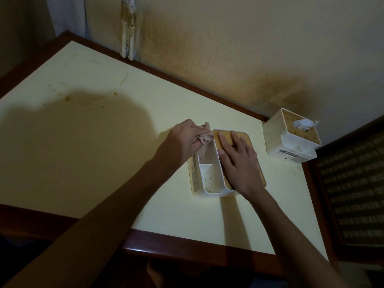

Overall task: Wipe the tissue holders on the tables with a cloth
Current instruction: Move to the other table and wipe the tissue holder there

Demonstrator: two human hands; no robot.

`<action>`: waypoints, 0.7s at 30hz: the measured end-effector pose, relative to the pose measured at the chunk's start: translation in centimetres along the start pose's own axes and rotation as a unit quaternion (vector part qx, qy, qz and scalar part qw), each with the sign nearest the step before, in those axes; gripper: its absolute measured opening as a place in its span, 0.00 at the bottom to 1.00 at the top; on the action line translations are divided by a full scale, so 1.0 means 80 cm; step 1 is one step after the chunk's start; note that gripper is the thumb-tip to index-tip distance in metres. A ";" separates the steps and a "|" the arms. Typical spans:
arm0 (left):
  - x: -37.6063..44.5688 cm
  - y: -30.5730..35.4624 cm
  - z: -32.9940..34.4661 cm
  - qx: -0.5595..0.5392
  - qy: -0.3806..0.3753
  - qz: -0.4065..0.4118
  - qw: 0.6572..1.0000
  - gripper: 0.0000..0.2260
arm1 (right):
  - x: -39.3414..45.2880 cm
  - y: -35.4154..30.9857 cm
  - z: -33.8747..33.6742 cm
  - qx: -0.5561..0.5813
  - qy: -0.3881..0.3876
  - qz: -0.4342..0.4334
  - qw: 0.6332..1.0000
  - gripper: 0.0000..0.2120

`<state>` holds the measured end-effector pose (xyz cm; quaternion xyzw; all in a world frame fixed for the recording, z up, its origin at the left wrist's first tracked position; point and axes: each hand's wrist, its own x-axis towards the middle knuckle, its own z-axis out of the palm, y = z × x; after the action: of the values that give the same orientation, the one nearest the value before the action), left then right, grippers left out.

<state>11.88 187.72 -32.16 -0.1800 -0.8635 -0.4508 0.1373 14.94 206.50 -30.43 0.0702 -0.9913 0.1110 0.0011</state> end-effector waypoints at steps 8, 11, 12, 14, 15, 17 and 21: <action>-0.013 0.024 0.018 0.100 0.005 -0.036 0.994 0.08 | -0.001 -0.002 0.000 0.004 -0.001 0.006 1.000 0.26; -0.016 0.027 0.015 0.081 0.006 -0.007 0.997 0.03 | 0.000 -0.002 0.000 -0.001 0.002 0.002 1.000 0.28; -0.012 0.031 0.012 0.068 0.004 -0.018 0.997 0.05 | 0.000 -0.001 0.000 -0.001 -0.001 0.005 1.000 0.27; -0.006 0.034 0.009 0.037 0.003 -0.077 0.996 0.10 | -0.001 -0.001 0.000 0.000 -0.008 0.010 1.000 0.26; -0.005 0.036 0.010 0.029 0.012 -0.093 0.995 0.11 | -0.003 -0.002 0.000 -0.001 -0.011 0.010 1.000 0.25; -0.007 0.037 0.014 0.021 0.042 -0.086 0.995 0.07 | -0.004 -0.003 -0.001 -0.002 -0.014 0.013 1.000 0.25; -0.008 0.034 0.017 0.026 0.069 -0.075 0.994 0.01 | -0.002 -0.006 -0.004 0.005 -0.013 0.013 1.000 0.25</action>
<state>13.53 190.18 -31.17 -0.0792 -0.8745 -0.4486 0.1666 15.12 206.14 -30.00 0.0583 -0.9915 0.1155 -0.0137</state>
